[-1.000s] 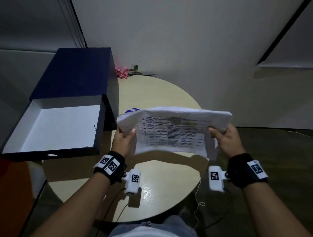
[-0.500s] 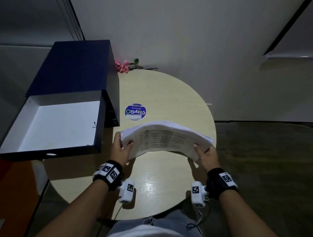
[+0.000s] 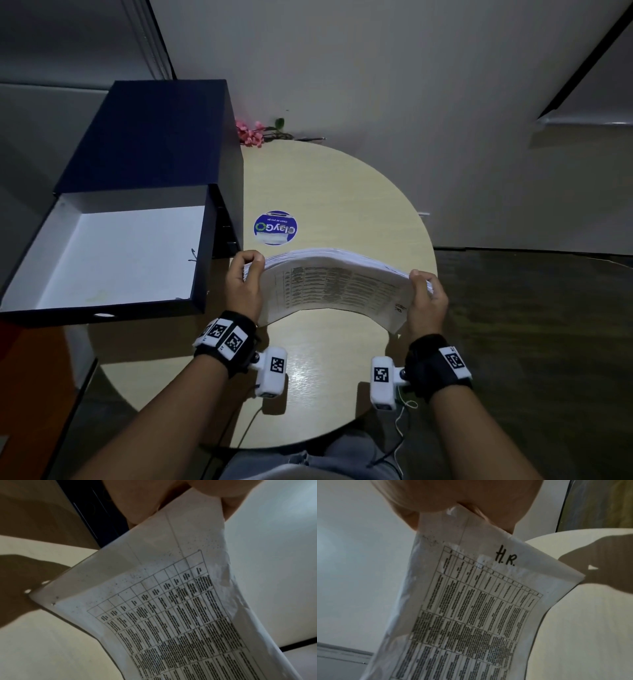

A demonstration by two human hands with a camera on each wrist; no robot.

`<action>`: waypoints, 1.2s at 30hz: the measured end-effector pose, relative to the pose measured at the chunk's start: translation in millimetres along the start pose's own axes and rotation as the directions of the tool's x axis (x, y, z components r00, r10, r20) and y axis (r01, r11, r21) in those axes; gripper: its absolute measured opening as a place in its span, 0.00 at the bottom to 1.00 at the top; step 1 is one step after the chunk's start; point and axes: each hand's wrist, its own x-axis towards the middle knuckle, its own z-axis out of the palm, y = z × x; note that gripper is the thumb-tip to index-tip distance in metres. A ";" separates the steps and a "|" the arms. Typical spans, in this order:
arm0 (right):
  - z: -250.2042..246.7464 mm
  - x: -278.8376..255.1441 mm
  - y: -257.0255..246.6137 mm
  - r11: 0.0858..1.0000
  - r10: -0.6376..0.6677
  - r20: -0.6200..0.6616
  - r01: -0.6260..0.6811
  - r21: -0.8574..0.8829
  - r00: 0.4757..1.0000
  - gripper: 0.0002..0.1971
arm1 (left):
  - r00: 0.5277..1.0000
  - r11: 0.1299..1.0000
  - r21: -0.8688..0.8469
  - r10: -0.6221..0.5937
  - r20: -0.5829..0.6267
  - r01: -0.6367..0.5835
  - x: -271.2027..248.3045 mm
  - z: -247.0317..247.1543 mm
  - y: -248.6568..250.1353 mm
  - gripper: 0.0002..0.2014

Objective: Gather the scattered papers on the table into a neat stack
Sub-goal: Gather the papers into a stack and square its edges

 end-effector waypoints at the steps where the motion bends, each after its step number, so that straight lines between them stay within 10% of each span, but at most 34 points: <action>1: 0.3 1.2 -1.5 1.000 -0.002 0.003 0.002 -0.013 1.000 0.08 | 1.000 1.000 -0.005 0.002 0.003 -0.002 0.4 0.0 0.0 0.06; 9: -3.4 2.2 -7.4 1.000 0.008 0.087 -0.007 -0.009 0.996 0.06 | 1.000 1.000 0.012 -0.004 0.021 0.004 1.8 -1.9 2.4 0.08; 14: -23.5 12.7 14.4 0.994 -0.097 0.282 0.108 -0.022 0.954 0.25 | 0.988 0.997 -0.067 0.037 0.148 -0.027 -6.8 -9.7 6.1 0.23; 19: -32.5 19.3 24.1 0.927 -0.051 0.283 0.152 -0.344 0.958 0.11 | 0.995 0.976 0.215 -0.040 0.090 0.020 -3.1 -13.3 -0.3 0.09; 22: -29.0 22.5 3.2 0.881 -0.128 0.306 0.250 -0.402 0.943 0.08 | 0.999 0.941 0.336 0.024 0.037 -0.035 -4.4 -11.2 7.8 0.17; 28: 8.2 27.3 -101.5 0.378 -0.436 0.653 0.784 -0.492 0.620 0.13 | 0.825 0.605 0.561 0.428 0.369 -0.565 -18.9 26.9 77.1 0.32; 32: 46.6 7.3 -160.2 0.121 -0.319 0.837 0.895 -0.429 0.445 0.14 | 0.699 0.661 0.317 0.455 0.551 -0.680 -13.1 46.4 116.2 0.17; 36: 49.7 -4.4 -168.2 -0.024 -0.482 0.798 0.904 -0.426 0.363 0.14 | 0.736 0.709 0.272 0.500 0.457 -0.650 -7.8 43.1 120.5 0.12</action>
